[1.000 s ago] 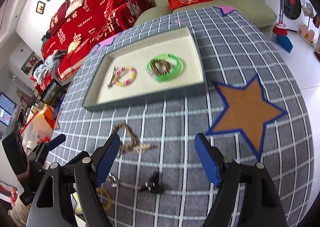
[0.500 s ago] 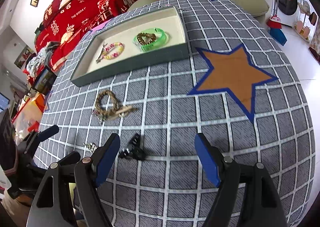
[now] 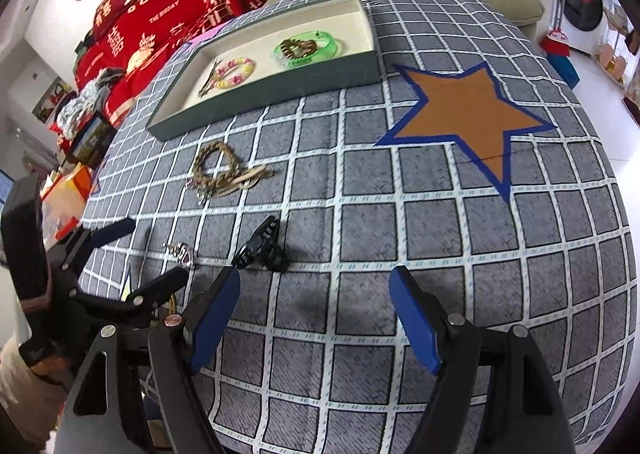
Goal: Organize jewelry
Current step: 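Move the left tool back toward the remaining jewelry on the table, then grasp the pink-gem silver ring with left tool while right tool grasps black clip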
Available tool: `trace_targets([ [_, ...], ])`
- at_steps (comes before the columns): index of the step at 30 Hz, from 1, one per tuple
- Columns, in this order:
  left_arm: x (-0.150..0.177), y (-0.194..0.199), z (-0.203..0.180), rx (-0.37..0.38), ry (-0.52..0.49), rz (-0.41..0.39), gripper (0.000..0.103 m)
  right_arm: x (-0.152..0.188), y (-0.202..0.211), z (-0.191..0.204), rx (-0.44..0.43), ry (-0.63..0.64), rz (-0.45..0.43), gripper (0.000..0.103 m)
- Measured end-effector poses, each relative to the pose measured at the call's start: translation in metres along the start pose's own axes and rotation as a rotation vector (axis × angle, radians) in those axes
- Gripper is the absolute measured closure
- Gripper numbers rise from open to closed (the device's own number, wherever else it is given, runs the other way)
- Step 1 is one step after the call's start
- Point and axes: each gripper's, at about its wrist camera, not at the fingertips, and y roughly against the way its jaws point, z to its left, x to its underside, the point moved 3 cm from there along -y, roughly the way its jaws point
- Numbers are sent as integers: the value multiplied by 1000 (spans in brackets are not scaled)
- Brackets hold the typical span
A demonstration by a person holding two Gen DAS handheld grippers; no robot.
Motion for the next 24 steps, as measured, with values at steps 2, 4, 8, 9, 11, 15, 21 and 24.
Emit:
trace_targets([
  [2,0,-2,0,-2,6,3,0,3,-1,2,-1,11,5,23],
  [4,0,-2,0,-2,10,1,0,5,-3,5,1,23,10,23],
  [8,-1,-2,0,0,15,-9,1,6,-6,9,2,38,13,23],
  [9,-2,-2,0,4,20,-12,4,6,-6,10,3,42,14,23],
  [11,-4,-2,0,-4,21,-15,9,6,-8,13,4,48,15,23],
  [15,-8,0,-1,10,18,-27,32,4,-11,16,15,60,9,23],
  [21,-9,3,-2,28,13,-34,62,1,-15,22,20,77,4,24],
  [24,-8,3,-1,34,11,-28,74,-1,-19,27,28,95,4,24],
])
